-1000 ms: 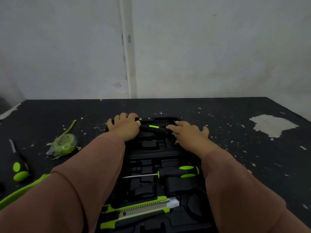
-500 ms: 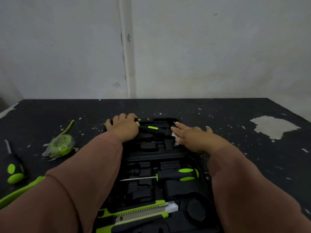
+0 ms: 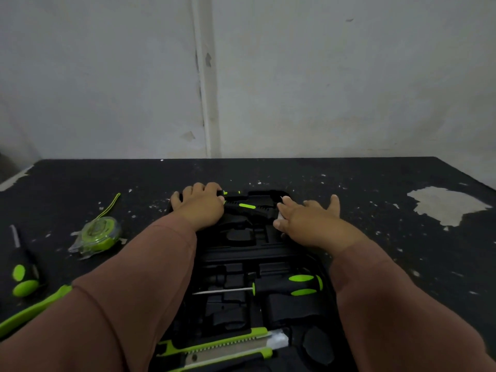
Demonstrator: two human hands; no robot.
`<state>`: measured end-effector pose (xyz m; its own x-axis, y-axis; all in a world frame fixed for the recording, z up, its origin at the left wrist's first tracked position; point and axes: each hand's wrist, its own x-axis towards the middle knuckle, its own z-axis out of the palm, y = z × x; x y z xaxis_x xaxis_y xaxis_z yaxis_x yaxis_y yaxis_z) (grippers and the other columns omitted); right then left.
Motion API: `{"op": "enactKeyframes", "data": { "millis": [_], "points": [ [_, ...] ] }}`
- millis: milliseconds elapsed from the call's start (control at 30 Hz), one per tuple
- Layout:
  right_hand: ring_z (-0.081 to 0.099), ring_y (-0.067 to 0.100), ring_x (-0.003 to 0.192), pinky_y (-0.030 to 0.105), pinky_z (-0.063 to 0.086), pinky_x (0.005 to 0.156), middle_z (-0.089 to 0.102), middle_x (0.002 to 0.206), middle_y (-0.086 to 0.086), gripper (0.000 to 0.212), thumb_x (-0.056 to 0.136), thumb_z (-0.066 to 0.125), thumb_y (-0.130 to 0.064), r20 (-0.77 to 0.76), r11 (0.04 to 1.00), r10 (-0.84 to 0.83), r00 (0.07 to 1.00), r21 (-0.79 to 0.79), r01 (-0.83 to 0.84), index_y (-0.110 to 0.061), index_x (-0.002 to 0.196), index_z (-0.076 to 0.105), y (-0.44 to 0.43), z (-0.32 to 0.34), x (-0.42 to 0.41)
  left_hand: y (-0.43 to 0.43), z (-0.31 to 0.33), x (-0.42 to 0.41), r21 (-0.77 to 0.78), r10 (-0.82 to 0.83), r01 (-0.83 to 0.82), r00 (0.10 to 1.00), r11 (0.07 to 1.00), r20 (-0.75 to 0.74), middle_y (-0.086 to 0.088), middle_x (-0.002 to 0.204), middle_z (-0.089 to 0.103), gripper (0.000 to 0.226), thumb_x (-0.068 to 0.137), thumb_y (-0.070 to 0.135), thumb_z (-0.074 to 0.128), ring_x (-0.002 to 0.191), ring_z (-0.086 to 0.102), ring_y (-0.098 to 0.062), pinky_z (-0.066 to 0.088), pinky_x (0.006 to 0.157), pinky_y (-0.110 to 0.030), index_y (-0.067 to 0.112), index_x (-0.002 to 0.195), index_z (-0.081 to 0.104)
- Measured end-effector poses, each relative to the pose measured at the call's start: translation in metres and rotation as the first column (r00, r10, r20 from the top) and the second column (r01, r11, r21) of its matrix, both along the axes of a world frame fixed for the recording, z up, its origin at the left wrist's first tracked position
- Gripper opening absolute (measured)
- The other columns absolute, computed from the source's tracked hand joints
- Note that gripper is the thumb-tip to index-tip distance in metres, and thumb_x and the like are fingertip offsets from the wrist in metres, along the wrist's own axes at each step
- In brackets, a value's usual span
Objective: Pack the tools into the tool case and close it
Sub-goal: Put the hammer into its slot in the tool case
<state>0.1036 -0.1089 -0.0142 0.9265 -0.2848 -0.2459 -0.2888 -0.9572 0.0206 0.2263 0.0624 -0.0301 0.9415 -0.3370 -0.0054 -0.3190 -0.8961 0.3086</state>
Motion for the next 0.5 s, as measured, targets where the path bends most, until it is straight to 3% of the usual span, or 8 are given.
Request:
{"op": "enactKeyframes", "data": {
  "millis": [233,400,500],
  "points": [
    [0.012,0.032,0.143,0.070,-0.006,0.105,-0.009,0.157,-0.016,0.055,0.097,0.031,-0.042,0.029,0.995,-0.042,0.999,0.094,0.039,-0.032,0.146,0.009,0.005,0.000,-0.005,0.000,-0.002,-0.006,-0.017,0.011,-0.011,0.999,1.000,0.033,-0.007,0.139,0.039,0.033,0.095,0.034,0.029,0.133,0.028,-0.028,0.005,0.114,-0.051,0.030,0.124,0.043],
    [0.014,0.032,0.143,0.070,-0.001,0.106,-0.005,0.157,-0.017,0.050,0.097,0.033,-0.039,0.093,0.985,-0.076,0.993,0.161,0.060,-0.033,0.145,0.016,0.011,0.002,-0.012,0.003,0.002,-0.011,-0.050,-0.007,0.009,1.000,0.999,0.023,-0.007,0.141,0.039,0.037,0.096,0.034,0.031,0.136,0.027,-0.028,0.006,0.115,-0.052,0.027,0.130,0.041],
    [0.016,0.029,0.143,0.066,0.003,0.108,0.006,0.157,-0.015,0.046,0.097,0.033,-0.040,0.146,0.986,-0.068,0.987,0.161,0.045,-0.034,0.142,0.026,0.013,0.003,-0.020,0.010,0.012,-0.013,-0.117,-0.025,0.023,0.999,0.993,-0.020,-0.009,0.143,0.038,0.043,0.094,0.034,0.041,0.136,0.030,-0.028,0.016,0.115,-0.047,0.020,0.135,0.041]
  ]
}}
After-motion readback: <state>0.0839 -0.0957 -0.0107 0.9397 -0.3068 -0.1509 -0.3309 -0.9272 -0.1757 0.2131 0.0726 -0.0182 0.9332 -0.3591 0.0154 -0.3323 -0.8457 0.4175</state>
